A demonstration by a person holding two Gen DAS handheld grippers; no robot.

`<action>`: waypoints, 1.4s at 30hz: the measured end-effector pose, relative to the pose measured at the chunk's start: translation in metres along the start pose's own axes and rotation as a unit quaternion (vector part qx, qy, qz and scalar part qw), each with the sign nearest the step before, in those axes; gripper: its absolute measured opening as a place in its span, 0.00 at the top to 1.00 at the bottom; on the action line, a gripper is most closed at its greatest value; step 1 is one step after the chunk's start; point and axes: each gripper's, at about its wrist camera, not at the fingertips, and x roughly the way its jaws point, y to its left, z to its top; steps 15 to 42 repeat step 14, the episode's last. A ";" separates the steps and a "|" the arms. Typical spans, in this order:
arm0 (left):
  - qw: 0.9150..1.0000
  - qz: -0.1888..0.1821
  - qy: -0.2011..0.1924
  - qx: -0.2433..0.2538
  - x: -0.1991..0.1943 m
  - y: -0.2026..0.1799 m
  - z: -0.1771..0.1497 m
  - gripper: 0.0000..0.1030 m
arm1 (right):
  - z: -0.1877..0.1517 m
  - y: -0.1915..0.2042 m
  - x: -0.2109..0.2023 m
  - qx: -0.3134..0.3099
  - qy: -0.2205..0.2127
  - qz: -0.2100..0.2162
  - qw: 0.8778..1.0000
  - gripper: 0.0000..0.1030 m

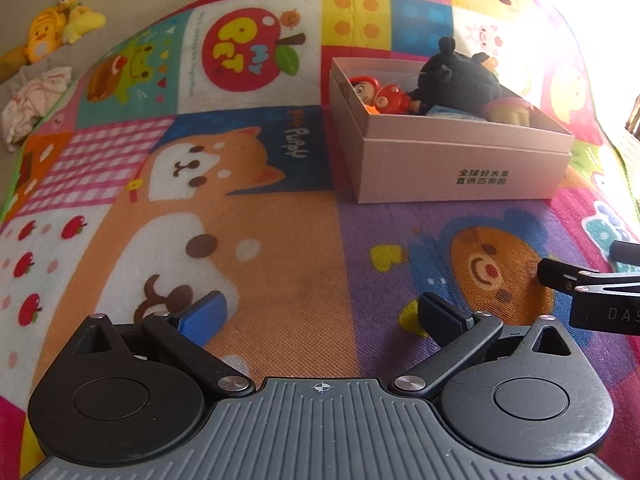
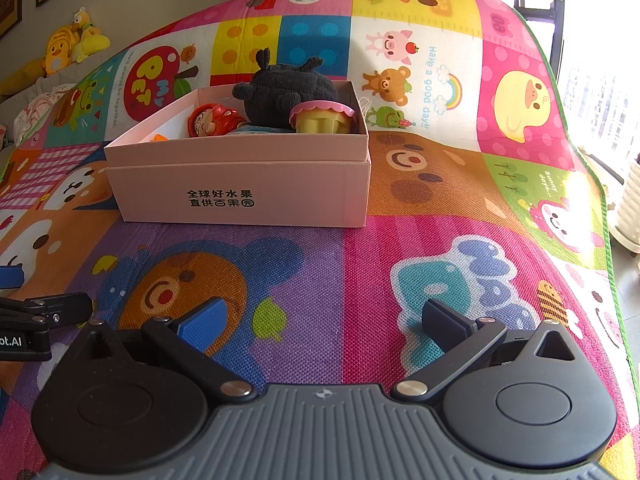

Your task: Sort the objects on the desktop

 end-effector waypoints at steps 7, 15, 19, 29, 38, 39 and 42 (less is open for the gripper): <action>1.000 -0.002 -0.001 -0.005 0.000 0.002 0.000 0.00 | 0.000 0.001 0.000 0.000 0.000 0.000 1.000 0.00; 1.000 -0.007 -0.001 -0.007 -0.001 0.004 0.002 0.00 | 0.000 0.000 0.000 0.000 0.000 0.000 1.000 0.00; 1.000 -0.007 -0.001 -0.007 -0.001 0.004 0.002 0.00 | 0.000 0.000 0.000 0.000 0.000 0.000 1.000 0.00; 1.000 -0.007 -0.001 -0.007 -0.001 0.004 0.002 0.00 | 0.000 0.000 0.000 0.000 0.000 0.000 1.000 0.00; 1.000 -0.007 -0.001 -0.007 -0.001 0.004 0.002 0.00 | 0.000 0.000 0.000 0.000 0.000 0.000 1.000 0.00; 1.000 -0.007 -0.001 -0.007 -0.001 0.004 0.002 0.00 | 0.000 0.000 0.000 0.000 0.000 0.000 1.000 0.00; 1.000 -0.007 -0.001 -0.007 -0.001 0.004 0.002 0.00 | 0.000 0.000 0.000 0.000 0.000 0.000 1.000 0.00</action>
